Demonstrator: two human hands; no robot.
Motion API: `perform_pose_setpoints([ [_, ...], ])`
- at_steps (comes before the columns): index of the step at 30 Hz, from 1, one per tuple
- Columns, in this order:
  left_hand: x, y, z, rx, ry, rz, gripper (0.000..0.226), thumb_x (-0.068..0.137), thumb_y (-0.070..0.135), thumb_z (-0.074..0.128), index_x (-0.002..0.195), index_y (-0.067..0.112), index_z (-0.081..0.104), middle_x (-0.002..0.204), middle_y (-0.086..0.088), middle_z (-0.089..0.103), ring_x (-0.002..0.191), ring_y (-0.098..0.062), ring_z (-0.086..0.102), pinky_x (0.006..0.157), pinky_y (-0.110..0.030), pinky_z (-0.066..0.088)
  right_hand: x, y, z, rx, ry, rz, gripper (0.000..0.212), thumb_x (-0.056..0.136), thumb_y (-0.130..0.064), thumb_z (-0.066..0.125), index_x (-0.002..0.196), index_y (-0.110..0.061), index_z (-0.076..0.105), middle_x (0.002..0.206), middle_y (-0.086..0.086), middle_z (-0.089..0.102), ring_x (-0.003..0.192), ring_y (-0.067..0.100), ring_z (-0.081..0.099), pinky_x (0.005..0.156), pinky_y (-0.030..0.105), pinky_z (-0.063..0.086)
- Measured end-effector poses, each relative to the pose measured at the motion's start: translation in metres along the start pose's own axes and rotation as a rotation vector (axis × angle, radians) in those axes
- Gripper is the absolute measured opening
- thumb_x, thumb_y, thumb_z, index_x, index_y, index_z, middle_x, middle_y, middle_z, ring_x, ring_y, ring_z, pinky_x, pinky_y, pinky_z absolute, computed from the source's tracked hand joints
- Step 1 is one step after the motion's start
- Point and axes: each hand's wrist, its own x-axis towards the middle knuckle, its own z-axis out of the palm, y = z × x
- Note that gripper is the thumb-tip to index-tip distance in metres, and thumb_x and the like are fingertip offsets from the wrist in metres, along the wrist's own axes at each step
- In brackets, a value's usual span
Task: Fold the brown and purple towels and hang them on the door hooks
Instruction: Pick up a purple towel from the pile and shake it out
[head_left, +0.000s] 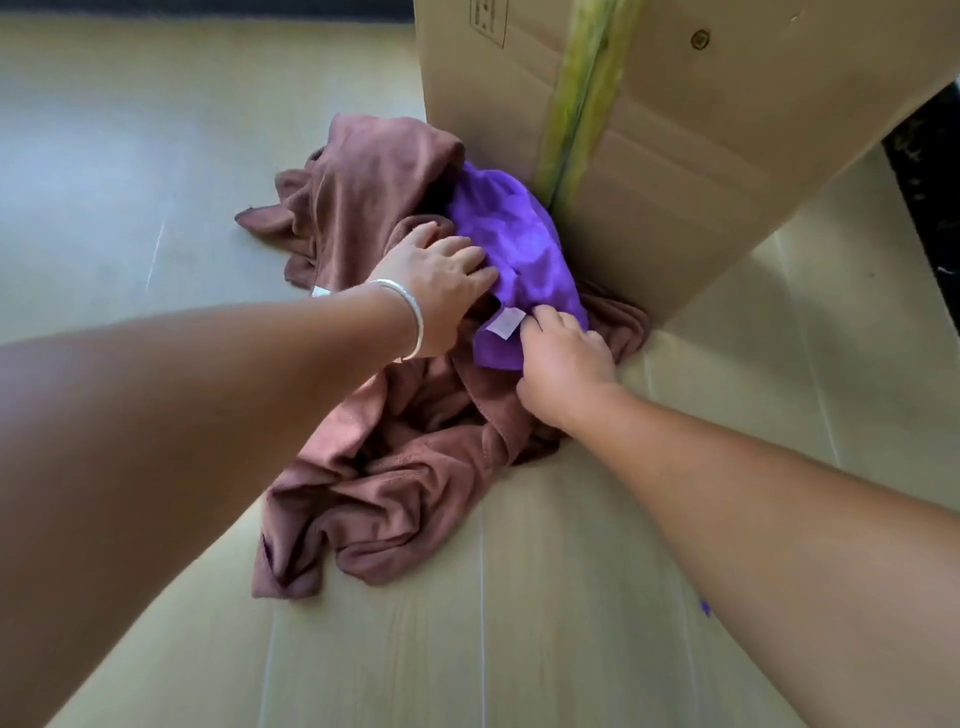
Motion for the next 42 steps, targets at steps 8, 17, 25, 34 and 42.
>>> perform_pose_setpoints([
  [8,0.001,0.004,-0.003,-0.011,-0.029,-0.127,0.017,0.089,0.027,0.048,0.095,0.028,0.063,0.09,0.003,0.071,0.095,-0.024,0.064,0.097,-0.04,0.037,-0.005,0.006,-0.022,0.109,0.149,-0.001,0.022,0.091,-0.017,0.043,0.104,-0.012,0.06,0.109,0.01,0.063,0.104,0.034,0.056,0.074,0.037,0.034],
  [17,-0.083,-0.055,-0.115,-0.213,0.057,-0.245,0.022,0.091,0.031,0.049,0.104,0.027,0.067,0.109,0.0,0.065,0.104,-0.026,0.06,0.09,-0.037,0.038,-0.071,-0.011,-0.164,0.15,0.122,-0.078,0.017,0.094,-0.025,0.043,0.093,-0.012,0.053,0.104,0.011,0.06,0.097,0.038,0.058,0.067,0.039,0.033],
  [25,-0.191,-0.113,-0.262,-0.505,0.215,-0.392,0.06,0.08,0.039,0.019,0.097,0.018,0.072,0.099,-0.002,0.072,0.091,-0.03,0.065,0.064,-0.028,0.034,-0.131,-0.079,-0.368,0.211,0.204,-0.373,0.027,0.079,-0.024,0.039,0.086,-0.015,0.064,0.09,0.0,0.064,0.091,0.028,0.056,0.075,0.041,0.042],
  [34,-0.308,-0.183,-0.392,-0.77,0.318,-0.585,0.045,0.088,0.037,0.031,0.107,0.022,0.068,0.107,0.003,0.069,0.098,-0.025,0.062,0.07,-0.03,0.046,-0.173,-0.175,-0.545,0.382,0.16,-0.454,0.033,0.085,-0.039,0.034,0.086,-0.019,0.06,0.071,0.005,0.057,0.072,0.035,0.05,0.063,0.037,0.04],
  [42,-0.397,-0.195,-0.465,-0.826,0.358,-0.7,0.067,0.071,0.055,0.046,0.129,0.023,0.057,0.12,0.005,0.065,0.11,-0.017,0.06,0.086,-0.031,0.051,-0.205,-0.267,-0.592,0.394,0.063,-0.641,0.014,0.091,-0.023,0.052,0.086,-0.024,0.065,0.072,-0.001,0.063,0.07,0.024,0.054,0.064,0.035,0.044],
])
